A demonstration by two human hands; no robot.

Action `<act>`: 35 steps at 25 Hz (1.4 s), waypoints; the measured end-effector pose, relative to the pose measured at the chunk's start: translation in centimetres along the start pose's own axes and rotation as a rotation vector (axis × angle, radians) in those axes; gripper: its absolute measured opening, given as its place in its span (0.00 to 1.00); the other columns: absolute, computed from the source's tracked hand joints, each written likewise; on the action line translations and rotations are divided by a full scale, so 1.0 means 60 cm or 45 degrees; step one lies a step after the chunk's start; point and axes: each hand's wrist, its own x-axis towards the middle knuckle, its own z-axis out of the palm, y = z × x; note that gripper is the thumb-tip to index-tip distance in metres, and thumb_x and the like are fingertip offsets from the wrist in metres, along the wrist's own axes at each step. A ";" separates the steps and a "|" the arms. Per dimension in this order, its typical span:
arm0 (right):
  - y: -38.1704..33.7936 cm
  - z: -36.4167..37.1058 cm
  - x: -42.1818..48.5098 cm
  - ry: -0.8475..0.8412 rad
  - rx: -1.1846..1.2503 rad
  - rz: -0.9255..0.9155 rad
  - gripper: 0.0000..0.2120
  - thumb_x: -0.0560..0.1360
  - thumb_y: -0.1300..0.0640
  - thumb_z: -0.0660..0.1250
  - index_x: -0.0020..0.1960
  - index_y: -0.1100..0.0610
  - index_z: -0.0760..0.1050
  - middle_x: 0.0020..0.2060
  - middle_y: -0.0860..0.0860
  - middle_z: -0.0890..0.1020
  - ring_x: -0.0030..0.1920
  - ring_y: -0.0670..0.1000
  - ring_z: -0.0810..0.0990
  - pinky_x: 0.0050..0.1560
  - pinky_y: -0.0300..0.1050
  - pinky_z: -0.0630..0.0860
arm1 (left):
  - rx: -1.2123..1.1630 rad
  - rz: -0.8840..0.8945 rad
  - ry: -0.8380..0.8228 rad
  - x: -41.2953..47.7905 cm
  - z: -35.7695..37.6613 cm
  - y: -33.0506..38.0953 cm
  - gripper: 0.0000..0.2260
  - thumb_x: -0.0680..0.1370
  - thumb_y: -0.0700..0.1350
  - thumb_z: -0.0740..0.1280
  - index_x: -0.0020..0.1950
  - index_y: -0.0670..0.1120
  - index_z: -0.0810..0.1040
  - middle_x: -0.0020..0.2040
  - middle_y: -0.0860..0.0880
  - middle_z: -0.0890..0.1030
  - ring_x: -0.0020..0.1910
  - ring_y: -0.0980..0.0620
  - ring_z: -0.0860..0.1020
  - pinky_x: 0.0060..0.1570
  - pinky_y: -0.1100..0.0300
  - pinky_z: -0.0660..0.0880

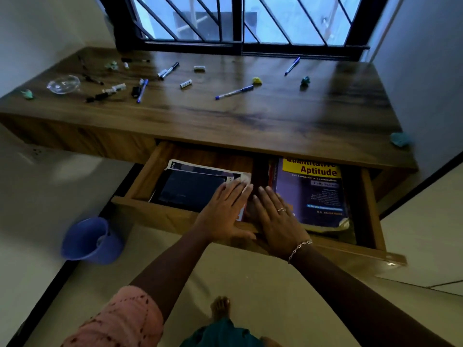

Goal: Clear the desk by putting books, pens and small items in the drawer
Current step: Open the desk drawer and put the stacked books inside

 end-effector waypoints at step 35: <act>0.153 -0.009 0.297 -0.053 -0.072 0.512 0.46 0.61 0.40 0.73 0.73 0.50 0.57 0.72 0.61 0.60 0.72 0.63 0.59 0.66 0.68 0.54 | 0.263 -0.200 0.132 0.283 -0.011 -0.117 0.33 0.62 0.57 0.74 0.62 0.44 0.69 0.63 0.40 0.75 0.63 0.42 0.74 0.59 0.45 0.68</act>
